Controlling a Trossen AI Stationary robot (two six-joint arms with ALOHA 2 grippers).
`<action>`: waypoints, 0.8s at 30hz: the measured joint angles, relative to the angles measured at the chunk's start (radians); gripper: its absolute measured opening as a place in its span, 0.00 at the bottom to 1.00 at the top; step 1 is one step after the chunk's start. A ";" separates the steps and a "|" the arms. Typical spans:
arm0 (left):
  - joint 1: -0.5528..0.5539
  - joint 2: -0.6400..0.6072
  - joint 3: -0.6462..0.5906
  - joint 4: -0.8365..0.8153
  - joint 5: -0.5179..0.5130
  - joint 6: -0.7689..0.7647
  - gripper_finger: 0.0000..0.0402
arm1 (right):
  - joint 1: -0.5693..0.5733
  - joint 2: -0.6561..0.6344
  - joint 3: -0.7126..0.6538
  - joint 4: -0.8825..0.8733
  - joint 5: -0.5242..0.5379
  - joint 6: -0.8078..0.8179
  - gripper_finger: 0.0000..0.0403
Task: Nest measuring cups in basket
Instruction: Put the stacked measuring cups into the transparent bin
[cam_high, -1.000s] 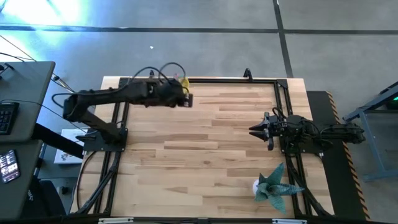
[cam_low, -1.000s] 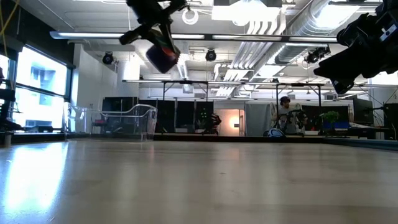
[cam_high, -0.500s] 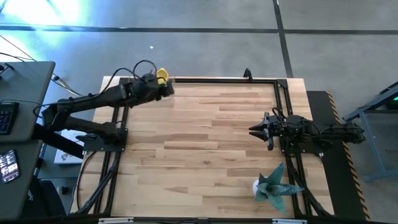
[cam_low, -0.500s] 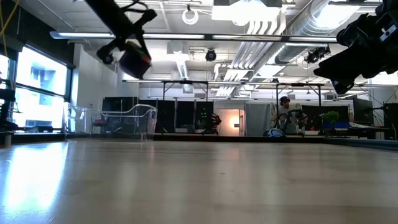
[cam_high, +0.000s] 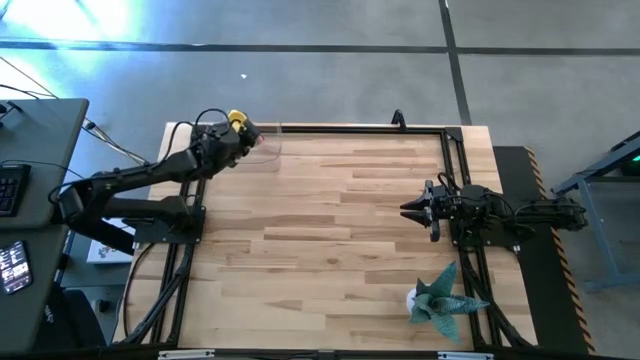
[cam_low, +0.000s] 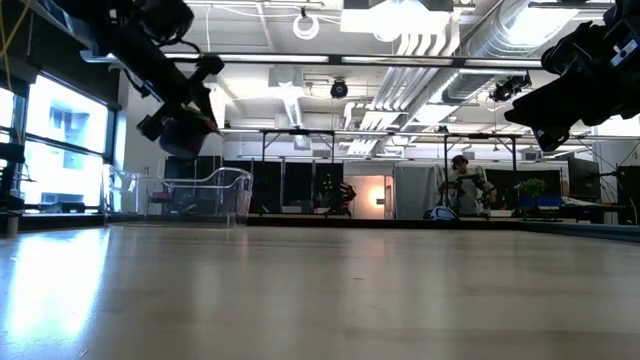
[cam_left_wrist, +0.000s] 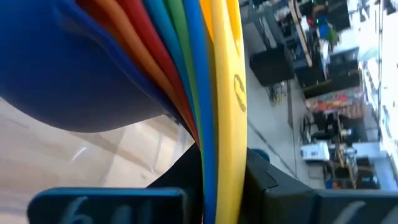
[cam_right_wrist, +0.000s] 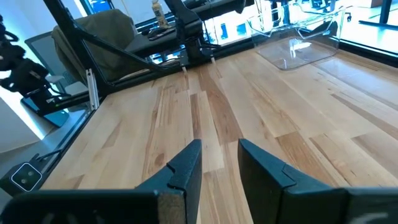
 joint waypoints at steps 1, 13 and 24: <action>0.019 0.000 -0.010 0.012 0.012 0.000 0.11 | 0.000 0.000 0.000 0.000 0.000 0.000 0.24; 0.237 0.002 -0.047 0.046 0.347 0.180 0.11 | 0.000 0.000 0.000 0.000 0.000 0.000 0.24; 0.453 0.073 -0.047 0.043 0.866 0.424 0.11 | 0.000 0.000 0.000 0.000 0.000 0.000 0.24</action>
